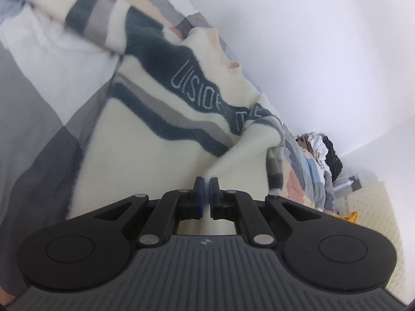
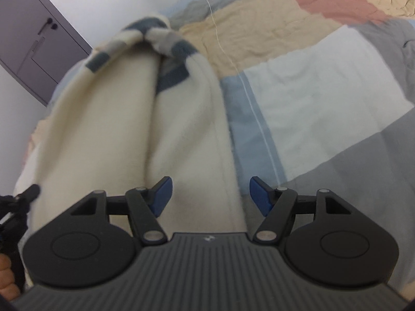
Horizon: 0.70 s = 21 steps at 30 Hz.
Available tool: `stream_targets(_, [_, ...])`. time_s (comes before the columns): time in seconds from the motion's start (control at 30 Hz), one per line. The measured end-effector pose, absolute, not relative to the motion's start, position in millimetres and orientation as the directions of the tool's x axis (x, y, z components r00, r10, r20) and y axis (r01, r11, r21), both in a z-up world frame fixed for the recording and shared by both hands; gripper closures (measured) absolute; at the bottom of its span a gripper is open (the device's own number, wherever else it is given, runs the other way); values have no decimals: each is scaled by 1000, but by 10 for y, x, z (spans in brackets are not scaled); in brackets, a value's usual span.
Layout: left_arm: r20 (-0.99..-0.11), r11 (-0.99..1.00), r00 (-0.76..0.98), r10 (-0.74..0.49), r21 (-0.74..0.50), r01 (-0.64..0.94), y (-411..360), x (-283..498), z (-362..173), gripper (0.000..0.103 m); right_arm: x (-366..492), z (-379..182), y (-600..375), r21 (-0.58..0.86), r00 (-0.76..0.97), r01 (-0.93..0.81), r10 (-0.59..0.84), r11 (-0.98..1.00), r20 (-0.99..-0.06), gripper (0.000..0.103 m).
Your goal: Fold large clothes
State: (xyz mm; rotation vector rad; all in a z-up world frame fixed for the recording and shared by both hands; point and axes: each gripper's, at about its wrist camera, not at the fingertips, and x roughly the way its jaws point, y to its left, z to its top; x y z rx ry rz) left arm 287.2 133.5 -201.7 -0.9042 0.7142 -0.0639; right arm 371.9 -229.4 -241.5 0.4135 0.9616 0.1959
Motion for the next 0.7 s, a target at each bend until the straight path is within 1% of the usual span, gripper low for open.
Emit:
stream_targets(0.13, [-550, 629, 766, -333, -735, -254, 1342, 2931, -2083, 98, 3847, -2479, -2144, 415, 568, 5, 339, 910, -750, 34])
stream_targets(0.2, [-553, 630, 765, -329, -732, -258, 1346, 2943, -2099, 98, 3915, -2482, -2053, 366, 582, -11, 304, 930, -755, 39])
stream_targets(0.27, [-548, 635, 768, -331, -732, -248, 1342, 2935, -2101, 98, 3962, -2477, -1960, 314, 591, -24, 267, 949, -761, 51])
stream_targets(0.3, [-546, 638, 769, -331, -730, -244, 1341, 2926, -2097, 98, 3973, -2462, -1922, 291, 591, -38, 256, 956, -765, 54])
stream_targets(0.33, [-544, 641, 770, -333, -730, -238, 1337, 2919, -2090, 98, 3981, -2438, -1895, 275, 591, -49, 250, 960, -767, 64])
stream_targets(0.37, [-538, 644, 772, -339, -731, -227, 1334, 2909, -2077, 98, 3985, -2405, -1873, 264, 591, -56, 245, 963, -768, 76])
stream_targets(0.43, [-518, 634, 780, -351, -745, -210, 1334, 2886, -2054, 98, 3976, -2297, -1847, 234, 587, -88, 240, 968, -773, 84])
stream_targets(0.57, [-487, 638, 793, -365, -752, -168, 1309, 2830, -1973, 98, 3991, -2018, -1884, 144, 612, -152, 208, 978, -763, 86])
stream_targets(0.63, [-485, 666, 798, -358, -732, -146, 1259, 2807, -1909, 98, 4059, -1847, -1934, 45, 657, -173, 149, 984, -739, 86])
stream_targets(0.7, [-457, 669, 806, -376, -736, -106, 1190, 2774, -1839, 98, 4172, -1658, -2040, -49, 699, -174, 89, 983, -710, 87])
